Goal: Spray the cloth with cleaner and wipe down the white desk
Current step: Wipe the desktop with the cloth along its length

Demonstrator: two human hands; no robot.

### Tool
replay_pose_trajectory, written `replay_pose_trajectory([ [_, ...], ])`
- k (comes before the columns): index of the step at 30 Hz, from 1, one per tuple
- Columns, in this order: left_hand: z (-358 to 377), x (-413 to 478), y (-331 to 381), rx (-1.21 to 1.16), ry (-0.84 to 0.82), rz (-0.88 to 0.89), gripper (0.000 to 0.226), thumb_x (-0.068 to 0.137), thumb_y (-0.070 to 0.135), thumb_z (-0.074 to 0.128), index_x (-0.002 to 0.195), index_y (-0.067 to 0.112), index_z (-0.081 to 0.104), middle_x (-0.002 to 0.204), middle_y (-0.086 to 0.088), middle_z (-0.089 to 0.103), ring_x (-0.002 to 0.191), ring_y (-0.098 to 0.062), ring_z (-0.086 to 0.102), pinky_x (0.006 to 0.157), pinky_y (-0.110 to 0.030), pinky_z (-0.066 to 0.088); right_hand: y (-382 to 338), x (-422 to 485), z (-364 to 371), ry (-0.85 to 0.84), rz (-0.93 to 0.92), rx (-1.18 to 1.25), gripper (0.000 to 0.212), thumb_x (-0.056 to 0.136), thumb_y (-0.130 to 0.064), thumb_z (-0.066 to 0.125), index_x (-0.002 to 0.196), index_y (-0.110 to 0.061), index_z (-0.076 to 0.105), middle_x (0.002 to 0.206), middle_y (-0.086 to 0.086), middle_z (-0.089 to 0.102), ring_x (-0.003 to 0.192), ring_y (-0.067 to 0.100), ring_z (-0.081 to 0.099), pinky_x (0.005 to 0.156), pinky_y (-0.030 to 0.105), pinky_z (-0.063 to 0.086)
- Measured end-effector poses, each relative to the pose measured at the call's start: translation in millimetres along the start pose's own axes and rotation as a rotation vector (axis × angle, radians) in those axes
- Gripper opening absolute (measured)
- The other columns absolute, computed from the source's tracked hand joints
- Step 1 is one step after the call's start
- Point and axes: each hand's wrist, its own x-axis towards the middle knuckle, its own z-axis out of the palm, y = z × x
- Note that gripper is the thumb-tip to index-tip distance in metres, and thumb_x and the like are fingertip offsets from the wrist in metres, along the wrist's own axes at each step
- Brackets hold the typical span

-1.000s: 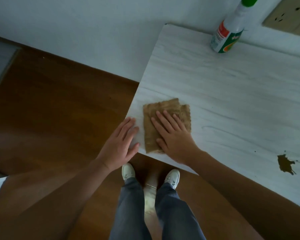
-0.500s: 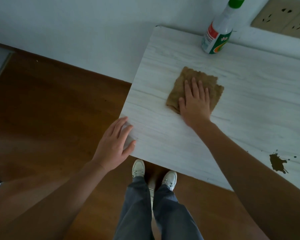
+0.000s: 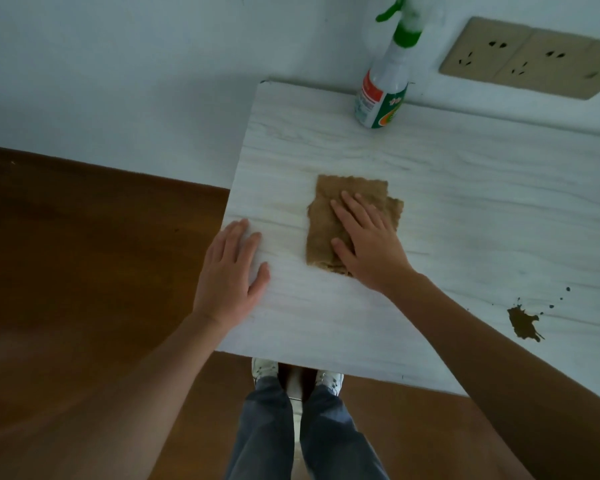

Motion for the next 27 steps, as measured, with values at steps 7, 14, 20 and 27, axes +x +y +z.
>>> replay_pose_trajectory([
  [7,2,0,-1,-0.006,0.077,0.033,0.056,0.102,0.046,0.045,0.143,0.008,0.053,0.158,-0.017,0.042,0.151,-0.035,0.035,0.122,-0.05,0.035,14,56,-46,0.407,0.468,0.656,0.062,0.088,-0.042,0.071,0.143,-0.024,0.047,0.133,-0.01,0.054,0.11,0.007,0.057,0.094,0.032,0.052],
  [14,7,0,-4,-0.011,0.124,0.041,0.055,0.099,0.043,0.057,0.142,0.009,0.055,0.157,-0.016,0.042,0.149,-0.033,0.037,0.121,-0.048,0.036,53,138,-67,0.521,0.587,0.739,0.087,0.078,-0.042,0.082,0.148,-0.018,0.038,0.143,-0.003,0.051,0.122,0.012,0.054,0.102,0.03,0.048],
  [20,10,0,-3,-0.011,0.131,0.03,0.055,0.1,0.046,0.054,0.143,0.011,0.055,0.158,-0.015,0.043,0.15,-0.032,0.036,0.122,-0.046,0.036,40,169,-56,0.598,0.55,0.713,0.074,0.067,-0.048,0.083,0.127,-0.023,0.048,0.12,-0.009,0.061,0.106,0.008,0.061,0.092,0.035,0.057],
  [27,11,-1,-5,-0.014,0.14,0.023,0.056,0.101,0.047,0.053,0.144,0.012,0.056,0.159,-0.014,0.042,0.152,-0.029,0.034,0.122,-0.045,0.035,-26,211,-31,0.483,0.354,0.636,0.074,0.065,-0.051,0.078,0.128,-0.023,0.05,0.119,-0.008,0.062,0.105,0.012,0.062,0.09,0.038,0.057],
])
